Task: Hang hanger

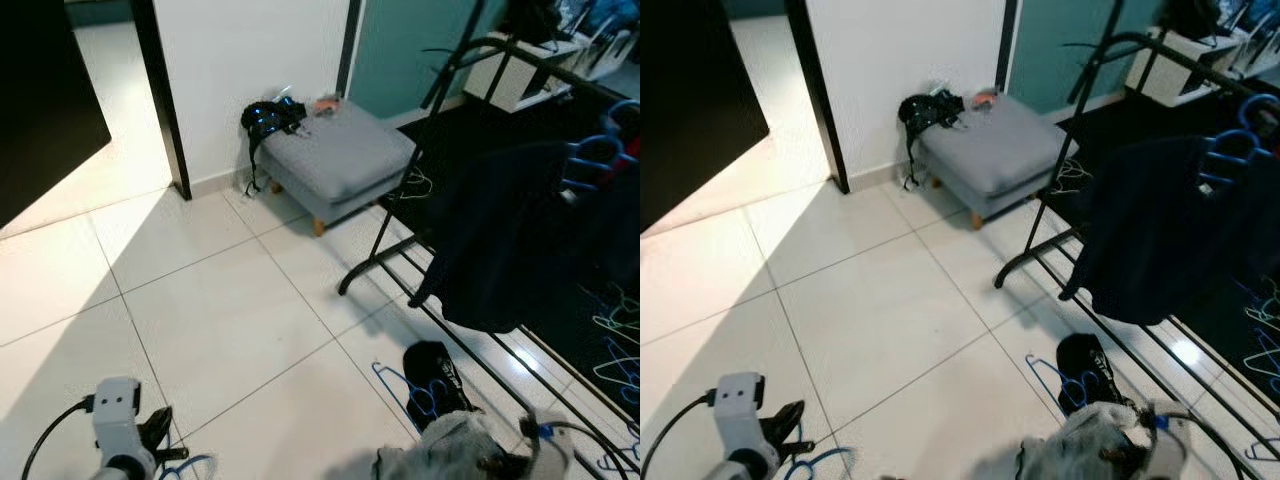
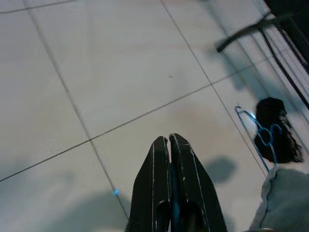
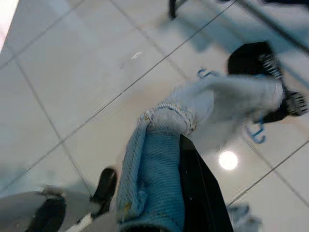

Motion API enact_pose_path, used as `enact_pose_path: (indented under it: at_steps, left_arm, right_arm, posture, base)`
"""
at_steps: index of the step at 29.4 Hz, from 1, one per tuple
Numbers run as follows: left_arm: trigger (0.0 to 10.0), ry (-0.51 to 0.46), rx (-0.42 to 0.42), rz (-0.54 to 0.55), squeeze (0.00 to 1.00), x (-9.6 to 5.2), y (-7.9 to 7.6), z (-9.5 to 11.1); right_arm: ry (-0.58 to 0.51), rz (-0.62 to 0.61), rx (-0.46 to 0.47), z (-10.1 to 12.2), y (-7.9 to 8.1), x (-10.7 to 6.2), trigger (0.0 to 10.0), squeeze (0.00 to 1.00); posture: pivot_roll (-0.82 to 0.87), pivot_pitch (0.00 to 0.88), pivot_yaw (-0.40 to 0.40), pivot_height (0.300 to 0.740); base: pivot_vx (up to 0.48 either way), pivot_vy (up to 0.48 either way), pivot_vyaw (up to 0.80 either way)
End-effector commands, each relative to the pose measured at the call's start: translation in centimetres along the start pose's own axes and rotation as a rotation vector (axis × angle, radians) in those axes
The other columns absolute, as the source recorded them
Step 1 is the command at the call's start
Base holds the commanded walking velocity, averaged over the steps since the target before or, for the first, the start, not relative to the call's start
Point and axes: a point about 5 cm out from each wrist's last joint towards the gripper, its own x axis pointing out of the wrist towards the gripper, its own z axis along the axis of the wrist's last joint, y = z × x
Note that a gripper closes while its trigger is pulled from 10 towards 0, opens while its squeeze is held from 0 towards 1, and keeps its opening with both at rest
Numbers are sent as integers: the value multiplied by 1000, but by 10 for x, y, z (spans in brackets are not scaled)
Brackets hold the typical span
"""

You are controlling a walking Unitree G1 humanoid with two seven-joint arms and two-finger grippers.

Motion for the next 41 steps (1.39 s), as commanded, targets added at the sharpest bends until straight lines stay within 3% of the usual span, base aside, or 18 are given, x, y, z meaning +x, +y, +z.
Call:
enact_pose_path:
  at_steps: [1,41]
  left_arm:
    - [10000,45,-1,6,0,-4,2,-9]
    - [10000,53,-8,3,0,-1,4,-8]
  right_arm:
    - [5,-11,5,-4,-3,-4,10000,0]
    - [-5,4,-2,-2,-2,-2,10000,0]
  posture:
    - [129,181,-93,740]
    - [124,190,-80,740]
  base:
    - [0,0,763]
    - [0,0,765]
